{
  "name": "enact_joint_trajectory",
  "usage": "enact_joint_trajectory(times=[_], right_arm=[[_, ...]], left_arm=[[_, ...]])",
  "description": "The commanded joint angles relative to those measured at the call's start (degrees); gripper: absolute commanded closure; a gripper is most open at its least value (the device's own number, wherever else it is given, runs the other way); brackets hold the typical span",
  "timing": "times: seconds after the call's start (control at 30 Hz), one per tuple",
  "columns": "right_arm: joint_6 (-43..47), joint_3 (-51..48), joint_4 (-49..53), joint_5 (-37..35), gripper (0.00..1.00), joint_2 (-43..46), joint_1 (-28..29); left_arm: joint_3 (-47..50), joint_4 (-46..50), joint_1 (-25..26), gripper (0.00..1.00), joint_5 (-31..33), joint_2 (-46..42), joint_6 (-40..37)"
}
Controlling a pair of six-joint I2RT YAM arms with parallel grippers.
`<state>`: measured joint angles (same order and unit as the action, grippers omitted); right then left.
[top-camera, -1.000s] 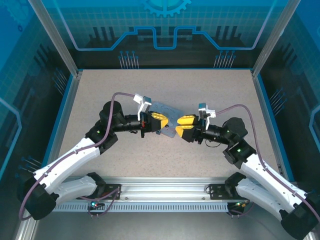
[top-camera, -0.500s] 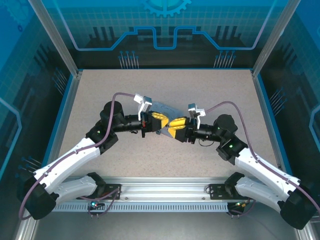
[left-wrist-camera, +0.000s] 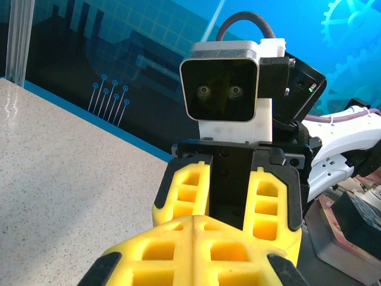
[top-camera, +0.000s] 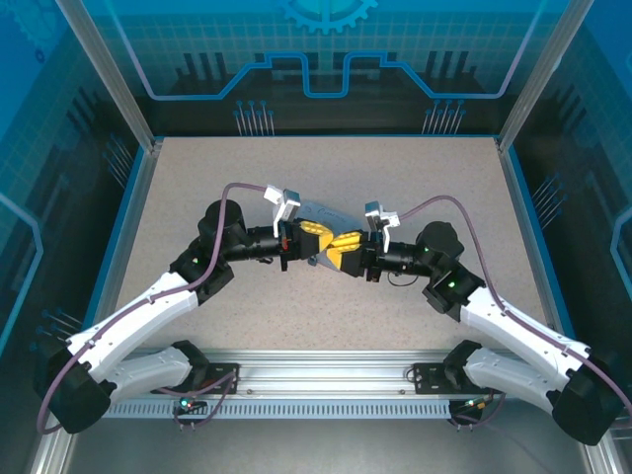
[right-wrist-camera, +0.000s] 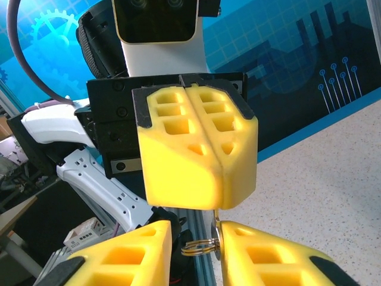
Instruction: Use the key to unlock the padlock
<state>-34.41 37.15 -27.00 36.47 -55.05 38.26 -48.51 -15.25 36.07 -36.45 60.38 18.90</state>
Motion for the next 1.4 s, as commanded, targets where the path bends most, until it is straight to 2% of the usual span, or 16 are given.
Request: enact_joint_trajectory(times=[0.0, 0.33, 0.53, 0.7, 1.13, 1.37], right_arm=[[1.01, 1.33, -0.82, 0.74, 0.74, 0.20, 1.03], [1.67, 0.36, 1.50, -1.65, 0.80, 1.85, 0.96], [2.47, 0.22, 4.42, -3.59, 0.64, 2.66, 0.82], [1.70, 0.64, 3.32, -3.14, 0.59, 2.41, 0.67], [0.76, 1.89, 1.38, -2.74, 0.66, -0.23, 0.76], [1.08, 1.98, 2.04, -2.94, 0.74, -0.15, 0.73]], left_arm=[[-1.47, 0.34, 0.40, 1.00, 2.18, 0.25, -1.32], [-1.16, -0.12, 0.40, 1.00, 2.78, 0.17, -1.14], [-1.10, -0.44, 0.40, 1.00, 2.43, -0.07, -0.97], [-0.90, -0.66, 0.33, 1.00, 2.43, 0.04, -0.97], [-0.71, -0.83, 0.39, 1.00, 2.17, 0.43, -0.83], [-0.54, -0.70, 0.40, 1.00, 2.34, 0.60, -1.11]])
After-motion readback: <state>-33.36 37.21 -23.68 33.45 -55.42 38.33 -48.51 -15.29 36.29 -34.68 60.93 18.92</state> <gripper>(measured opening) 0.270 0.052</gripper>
